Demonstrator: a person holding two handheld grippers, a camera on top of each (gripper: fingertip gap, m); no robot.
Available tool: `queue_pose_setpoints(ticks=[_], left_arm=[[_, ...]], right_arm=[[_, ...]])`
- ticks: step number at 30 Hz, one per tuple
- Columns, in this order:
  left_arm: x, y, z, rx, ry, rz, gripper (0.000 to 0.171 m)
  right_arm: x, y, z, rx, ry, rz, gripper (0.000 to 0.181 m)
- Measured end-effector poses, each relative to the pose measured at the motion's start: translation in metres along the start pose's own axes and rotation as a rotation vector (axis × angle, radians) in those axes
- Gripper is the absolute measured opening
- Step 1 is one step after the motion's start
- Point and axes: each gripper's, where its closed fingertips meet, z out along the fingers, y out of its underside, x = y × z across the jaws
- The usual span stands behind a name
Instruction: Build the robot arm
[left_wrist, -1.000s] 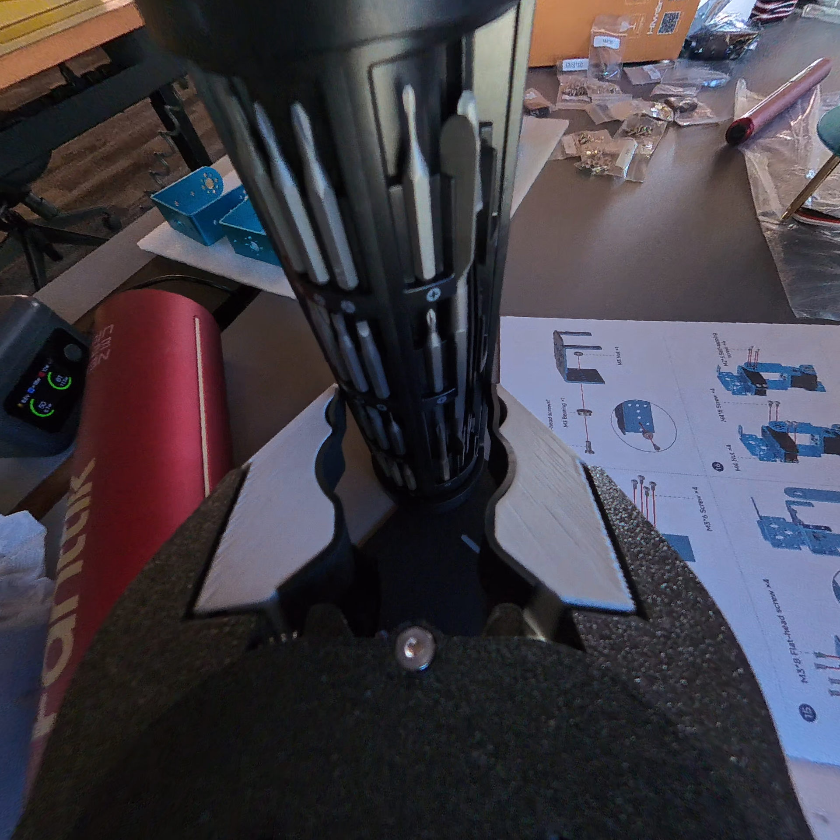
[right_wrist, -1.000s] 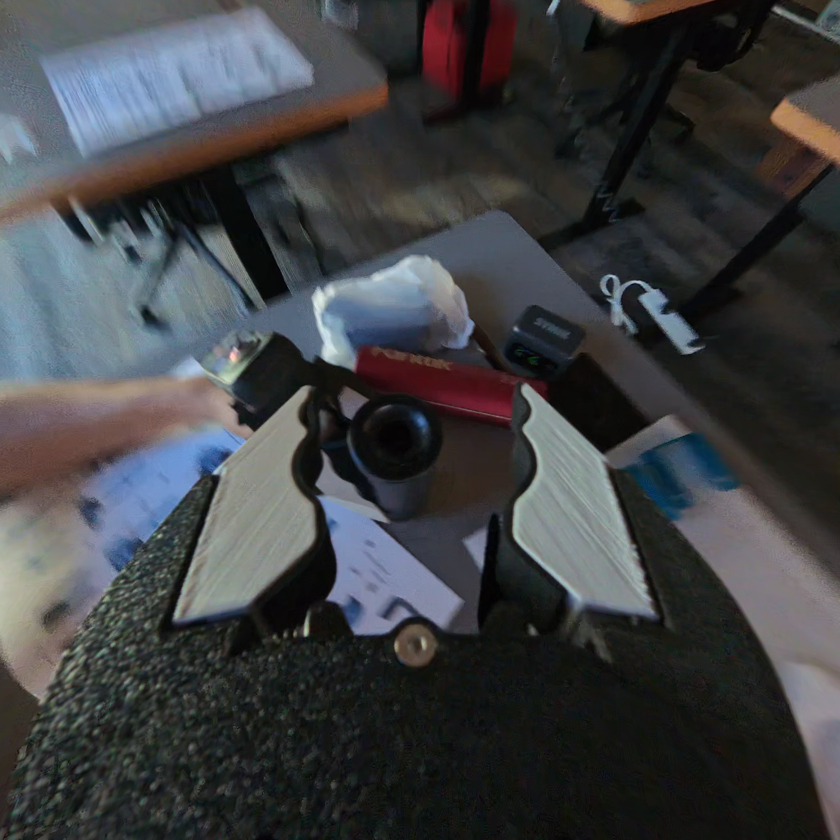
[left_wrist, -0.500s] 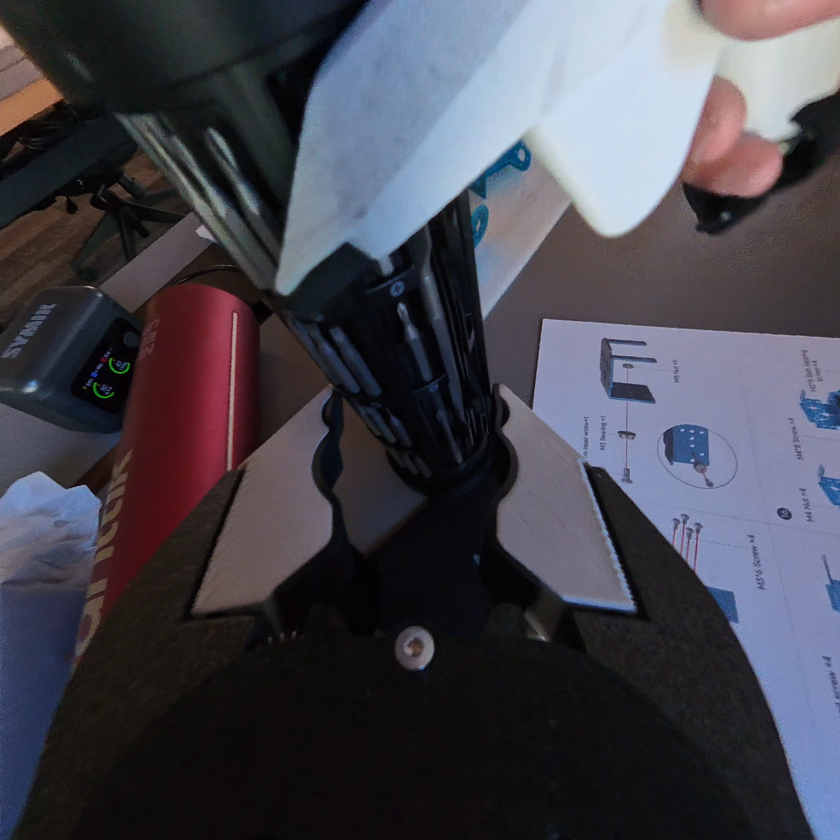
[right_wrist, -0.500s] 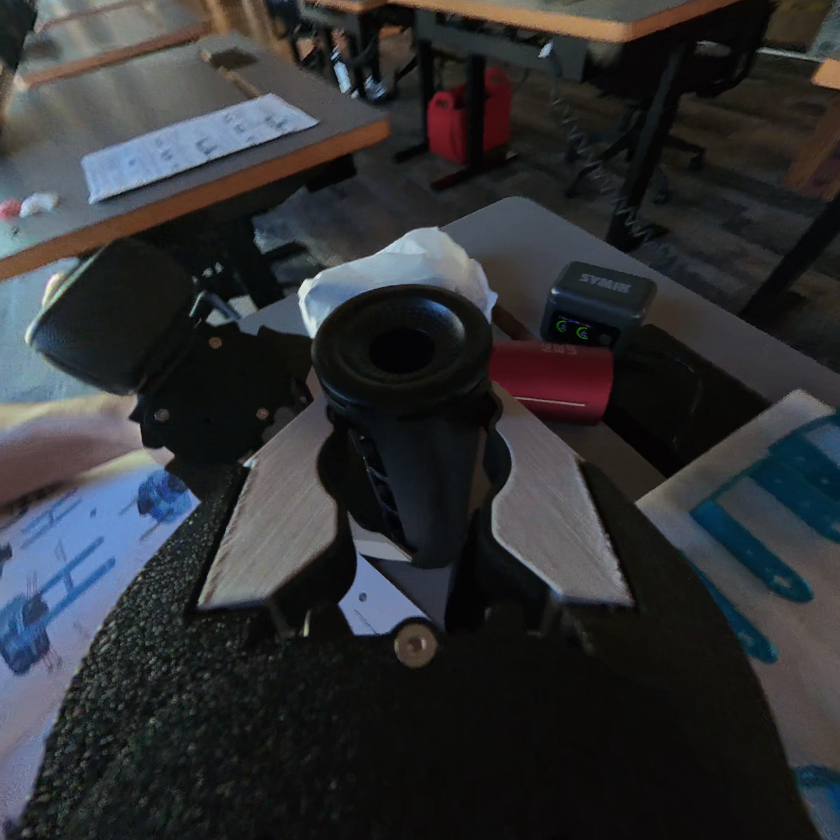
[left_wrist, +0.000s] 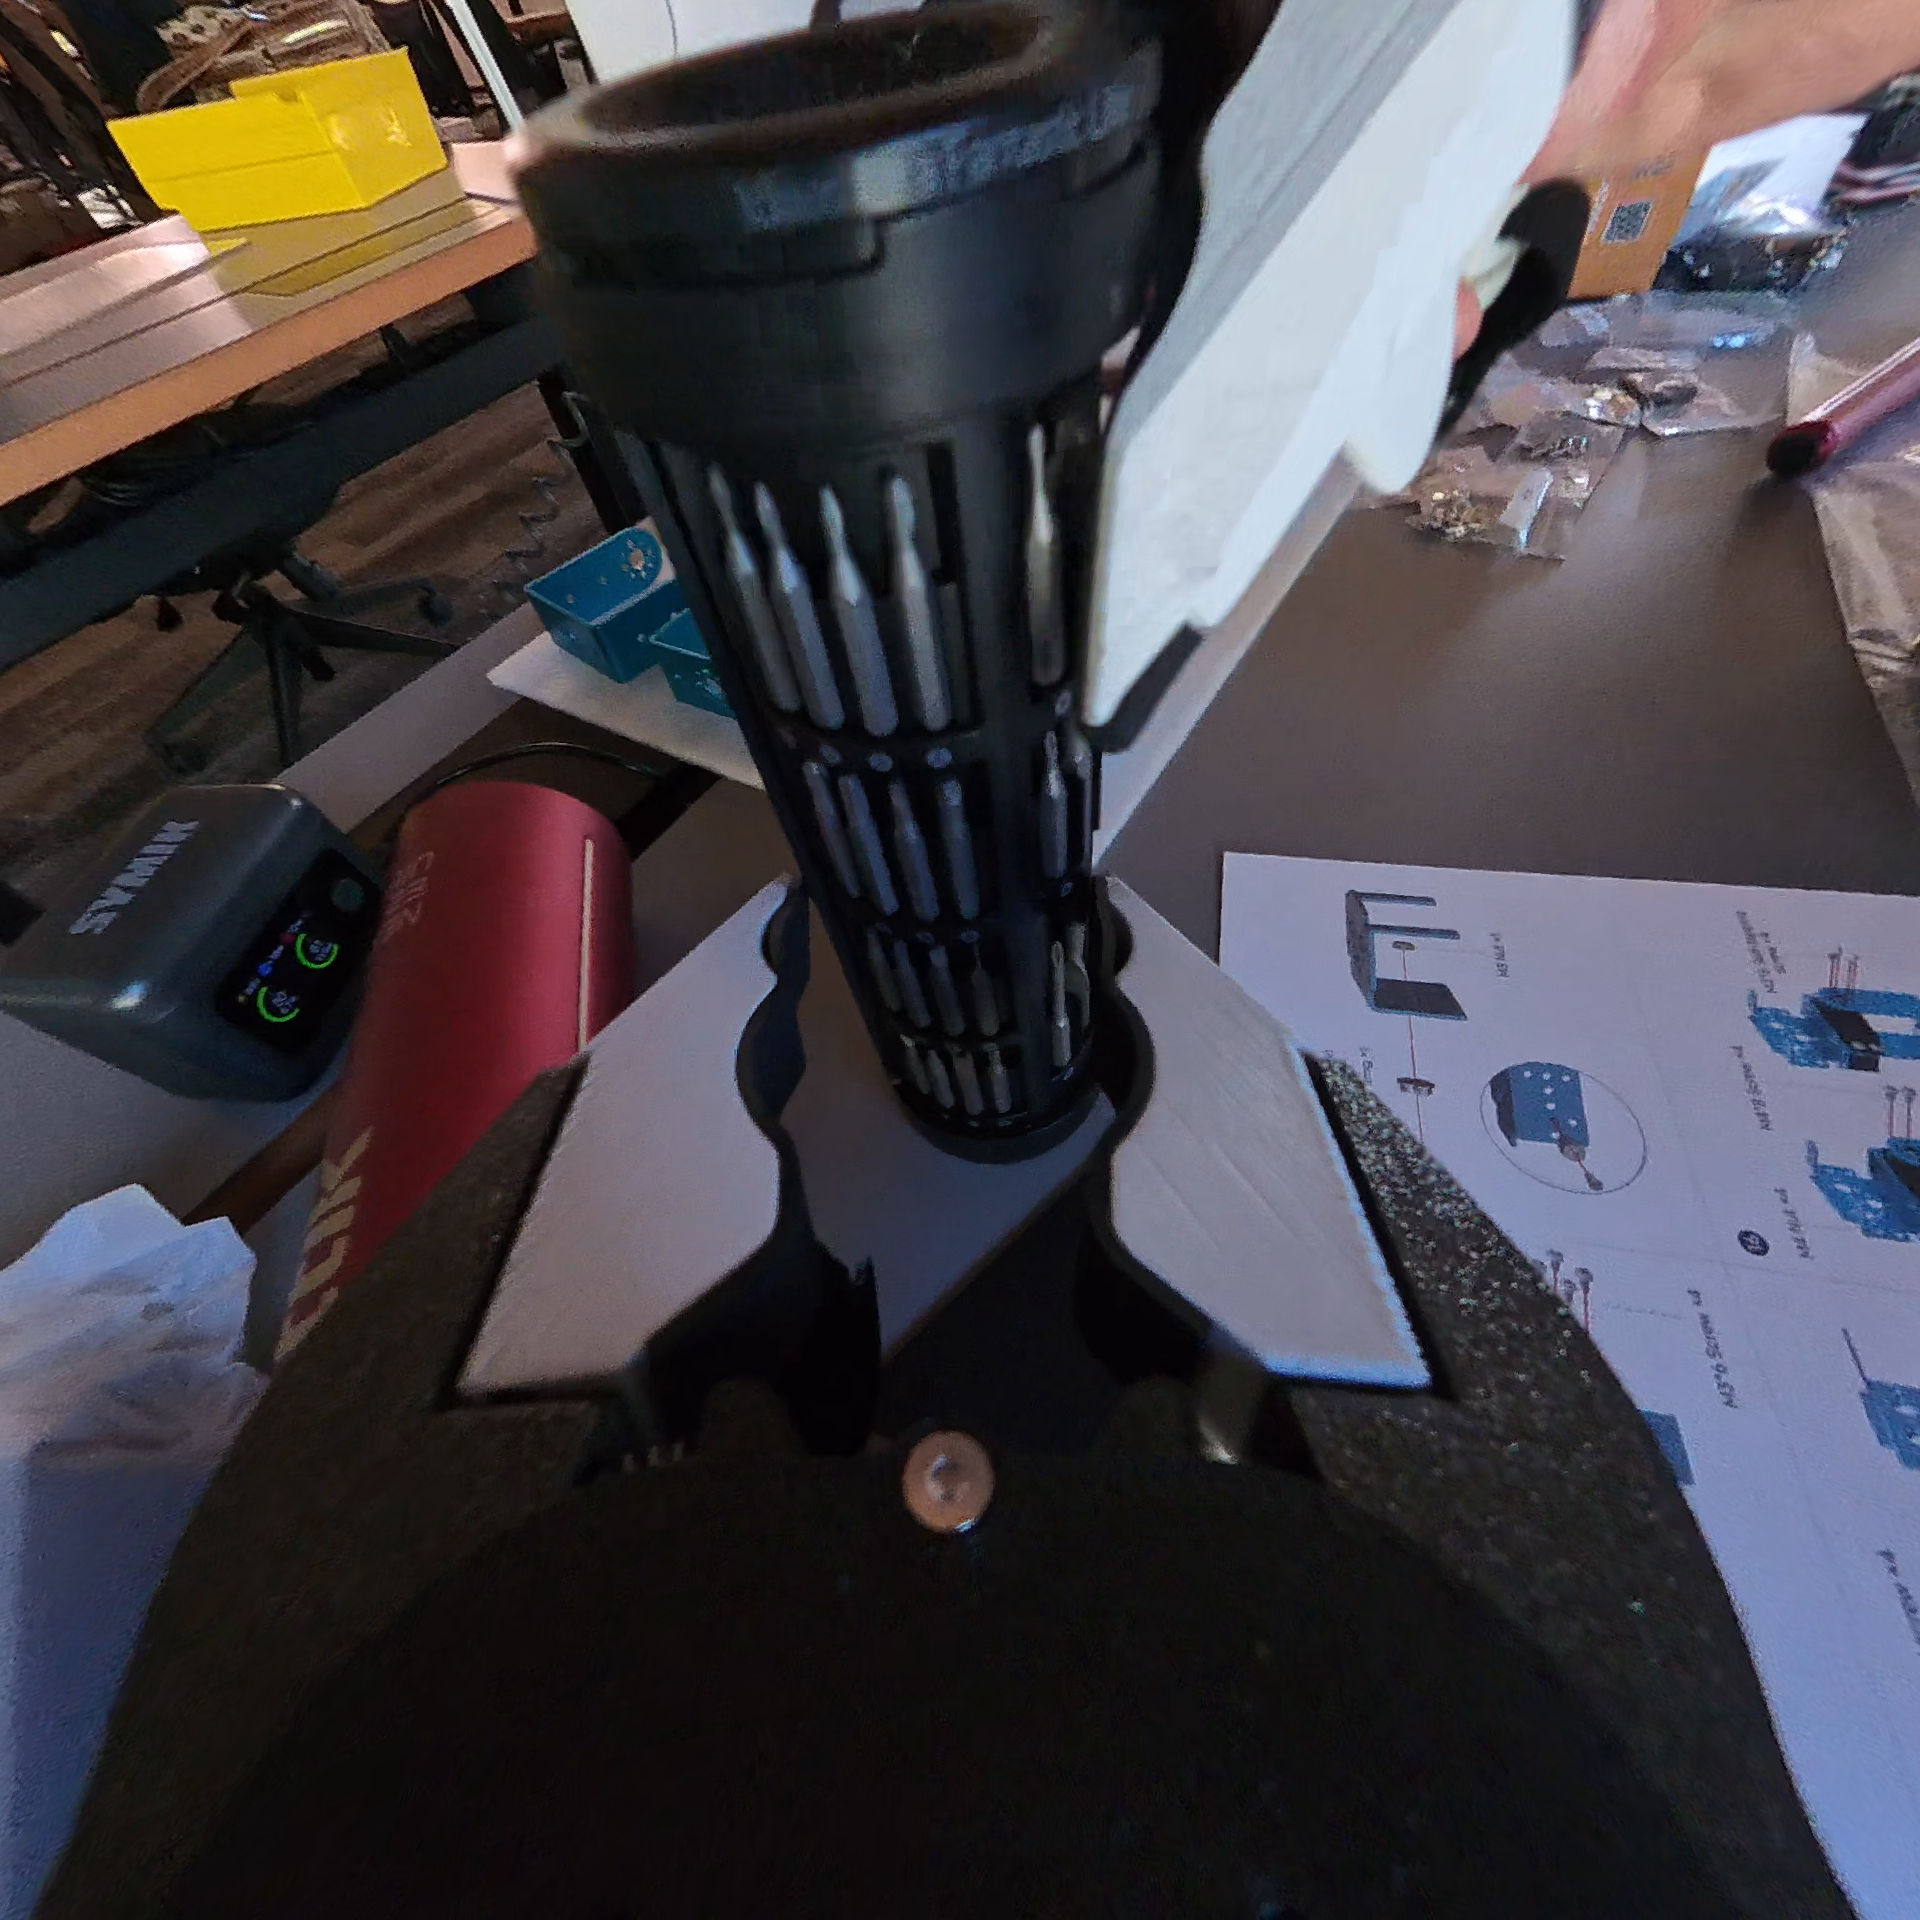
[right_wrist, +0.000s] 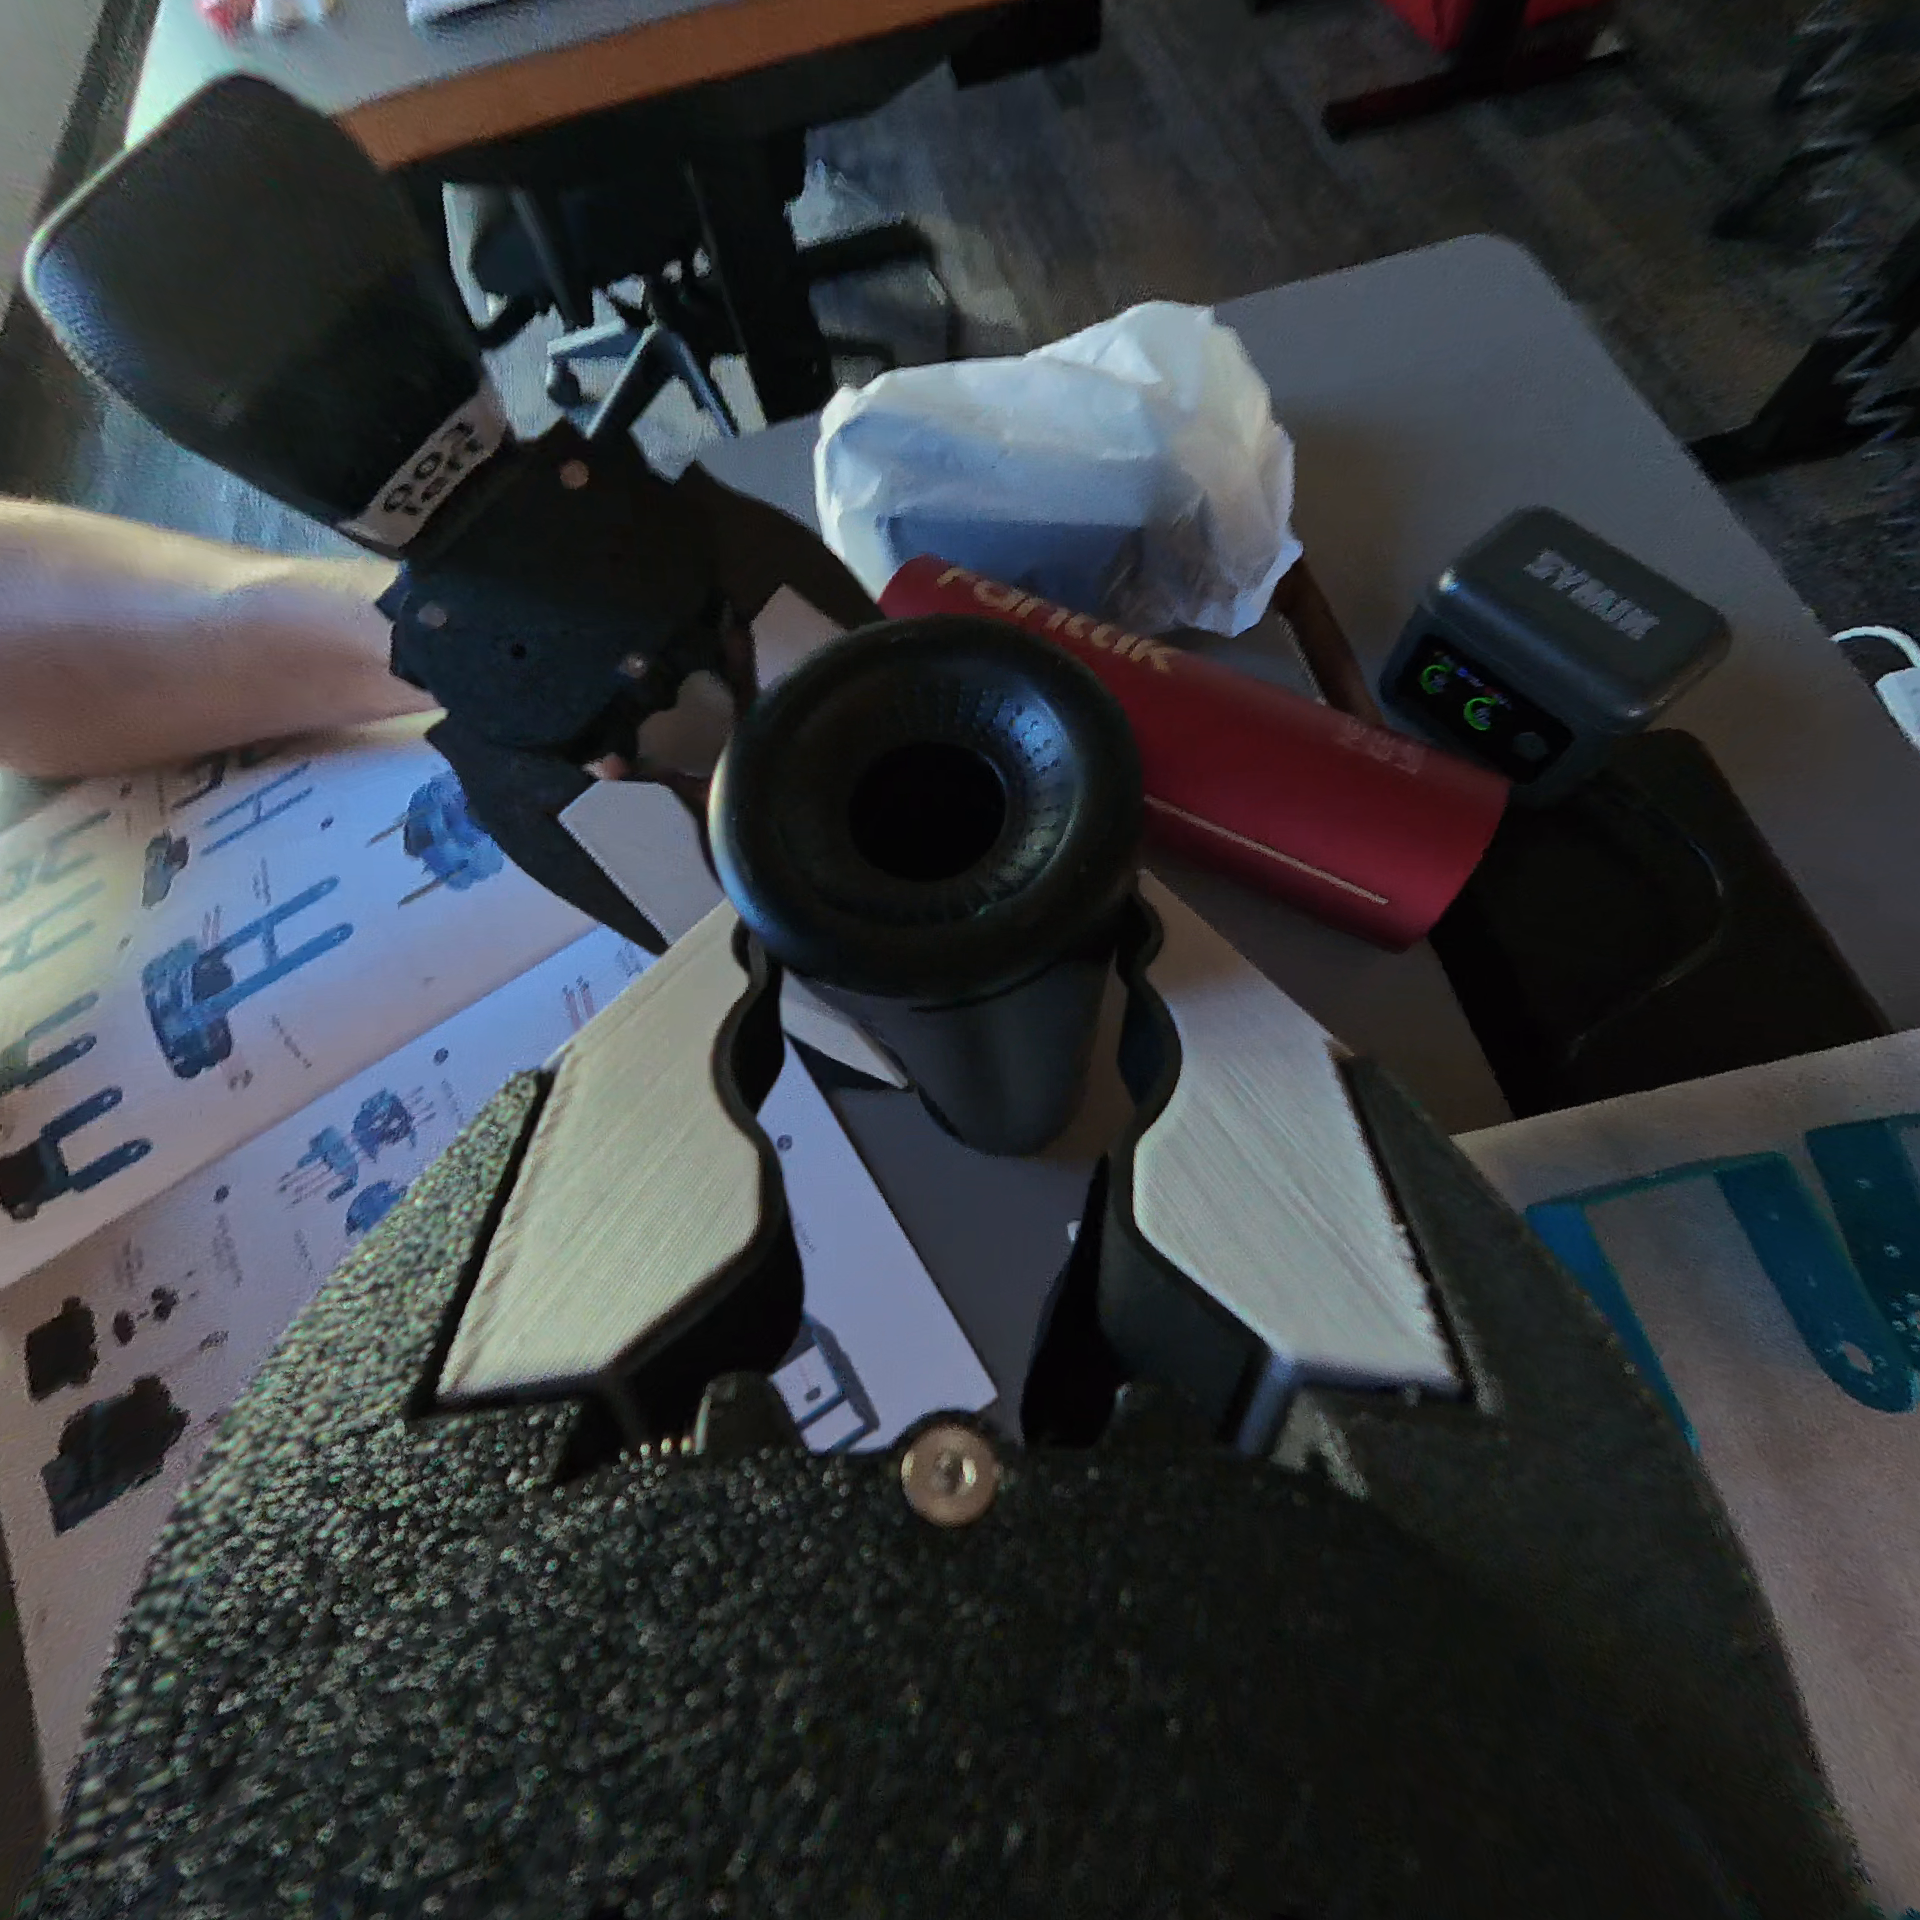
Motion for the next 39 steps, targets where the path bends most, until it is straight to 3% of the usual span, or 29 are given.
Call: queue_pose_setpoints(ticks=[3,7,9,12,15,17,20,24,27,29,31,34,37,39], left_arm=[[0.002,0.002,0.000,-0.005,0.009,0.006,0.053],[0.001,0.005,-0.005,-0.020,0.011,0.006,0.052],[-0.002,0.004,-0.011,-0.022,0.010,0.001,0.052],[-0.011,-0.001,-0.025,-0.002,0.005,-0.041,0.053],[-0.013,-0.004,-0.033,0.001,0.030,-0.059,0.053],[-0.010,-0.006,-0.033,0.005,0.049,-0.057,0.053],[-0.005,-0.005,-0.027,0.004,0.049,-0.054,0.053],[0.002,0.001,-0.015,-0.017,0.051,-0.019,0.053],[0.005,0.003,-0.010,-0.030,0.068,-0.022,0.054],[0.004,0.002,-0.008,-0.035,0.062,0.004,0.054],[0.002,-0.001,-0.006,-0.027,0.062,0.007,0.053],[0.002,-0.005,-0.003,-0.011,0.087,-0.016,0.051],[0.000,-0.005,-0.001,-0.001,0.093,-0.004,0.052],[0.001,-0.005,-0.002,0.005,0.114,0.002,0.052]], right_arm=[[-0.007,0.000,-0.011,-0.041,0.002,0.021,0.072],[-0.017,-0.003,-0.065,-0.051,0.111,0.096,0.073],[-0.047,0.001,-0.097,-0.024,0.150,0.154,0.070],[-0.111,0.037,-0.126,-0.011,0.213,0.243,0.064],[-0.178,0.065,-0.121,0.090,0.173,0.286,0.058],[-0.190,0.076,-0.114,0.128,0.202,0.304,0.061],[-0.170,0.068,-0.099,0.181,0.222,0.324,0.065],[-0.102,0.043,-0.088,0.006,0.306,0.142,0.054],[-0.034,0.040,-0.067,-0.177,0.323,0.001,0.066],[-0.001,0.037,-0.051,-0.184,0.285,-0.045,0.065],[0.007,0.036,-0.029,-0.151,0.167,-0.026,0.069],[0.026,0.032,-0.013,-0.086,0.197,-0.103,0.067],[0.009,0.032,-0.006,0.001,0.067,-0.139,0.037],[0.008,0.032,-0.005,0.045,0.054,-0.155,0.038]])
